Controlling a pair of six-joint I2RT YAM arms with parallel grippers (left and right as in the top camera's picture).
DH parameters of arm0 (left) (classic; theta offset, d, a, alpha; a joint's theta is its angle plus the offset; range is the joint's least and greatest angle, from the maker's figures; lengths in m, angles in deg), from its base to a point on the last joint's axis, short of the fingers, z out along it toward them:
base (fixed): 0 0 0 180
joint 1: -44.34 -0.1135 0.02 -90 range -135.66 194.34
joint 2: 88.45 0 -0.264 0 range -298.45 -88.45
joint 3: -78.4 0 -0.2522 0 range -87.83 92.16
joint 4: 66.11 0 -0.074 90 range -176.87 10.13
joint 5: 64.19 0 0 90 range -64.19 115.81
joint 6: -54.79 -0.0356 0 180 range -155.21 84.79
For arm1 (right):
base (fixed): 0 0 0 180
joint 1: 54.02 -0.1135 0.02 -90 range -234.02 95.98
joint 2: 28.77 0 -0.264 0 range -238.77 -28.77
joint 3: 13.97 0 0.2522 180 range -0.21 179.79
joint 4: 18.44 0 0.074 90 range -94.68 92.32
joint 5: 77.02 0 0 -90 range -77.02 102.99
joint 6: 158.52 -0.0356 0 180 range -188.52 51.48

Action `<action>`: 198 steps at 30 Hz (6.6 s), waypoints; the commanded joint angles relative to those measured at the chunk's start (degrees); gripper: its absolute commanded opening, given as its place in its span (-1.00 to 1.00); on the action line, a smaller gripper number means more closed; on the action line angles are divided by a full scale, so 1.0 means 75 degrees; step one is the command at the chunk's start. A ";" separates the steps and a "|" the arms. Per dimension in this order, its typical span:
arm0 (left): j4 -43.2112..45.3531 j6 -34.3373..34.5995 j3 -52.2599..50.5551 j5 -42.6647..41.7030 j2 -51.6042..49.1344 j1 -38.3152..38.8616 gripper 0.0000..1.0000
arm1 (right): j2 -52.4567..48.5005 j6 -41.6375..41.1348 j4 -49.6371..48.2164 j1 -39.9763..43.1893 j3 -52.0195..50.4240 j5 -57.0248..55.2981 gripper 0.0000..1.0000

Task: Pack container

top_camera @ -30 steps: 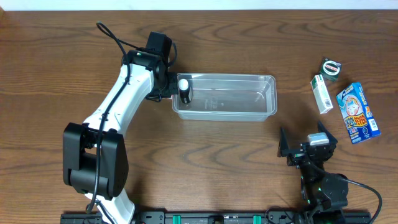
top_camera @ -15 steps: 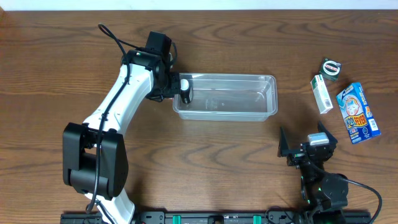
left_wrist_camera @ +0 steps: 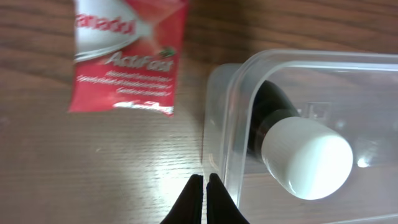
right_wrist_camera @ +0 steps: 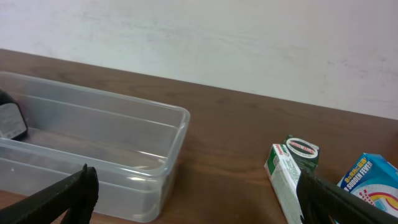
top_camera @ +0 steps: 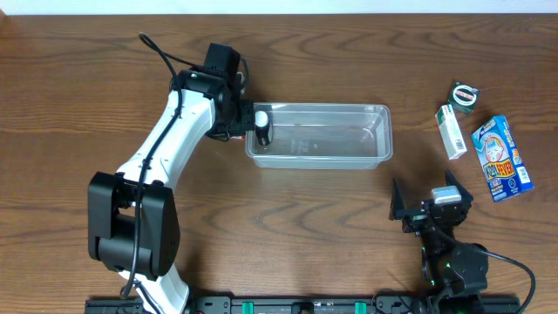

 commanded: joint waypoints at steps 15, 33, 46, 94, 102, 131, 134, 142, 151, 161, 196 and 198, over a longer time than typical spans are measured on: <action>0.0073 -0.0329 -0.0015 -0.0029 -0.0073 0.0017 -0.88 | 0.0041 0.0102 0.0026 0.0067 -0.0017 0.0023 0.98; 0.1081 -0.1271 -0.0015 0.1746 -0.0073 -0.0160 0.75 | 0.0041 0.0102 0.0026 0.0067 -0.0017 0.0023 0.98; 0.1078 -0.0694 -0.0015 0.2582 -0.0073 -0.1323 0.96 | 0.0041 0.0102 0.0026 0.0067 -0.0017 0.0023 0.98; 0.0691 -0.0638 -0.0044 0.1559 -0.0073 -0.1839 0.96 | -0.9165 0.0023 0.8635 0.3264 1.2083 0.0012 0.99; 0.0959 -0.1941 -0.0044 0.0224 -0.0073 -0.1480 0.96 | -1.0430 0.1221 0.8795 0.4249 1.2831 0.1099 0.98; 0.0597 -0.1929 -0.0044 0.0256 -0.0073 -0.1137 0.96 | -1.4122 0.2296 0.8743 0.5651 1.2741 0.1568 0.52; 0.0595 -0.1926 -0.0044 0.0256 -0.0073 -0.1139 0.96 | -1.4315 0.2471 0.8638 0.5636 1.2695 0.1556 0.50; 0.0600 -0.1929 -0.0044 0.0256 -0.0073 -0.1139 0.96 | -1.4548 0.3147 0.8128 0.5604 1.2333 0.1635 0.54; 0.0597 -0.1926 -0.0044 0.0256 -0.0073 -0.1139 0.96 | -1.4548 0.3593 0.7487 0.5421 1.1503 0.1591 0.32; 0.0595 -0.1926 -0.0044 0.0254 -0.0073 -0.1139 0.96 | -1.4548 0.3383 0.7469 0.5429 1.1497 0.1154 -0.12; 0.0595 -0.1900 -0.0044 0.0254 -0.0076 -0.1137 0.96 | -1.4437 0.2524 0.9436 0.4010 1.4050 0.1116 -0.67; 0.0595 -0.1900 -0.0044 0.0254 -0.0073 -0.1137 0.96 | -1.4437 0.2524 0.9702 0.3617 1.4385 0.0976 -0.70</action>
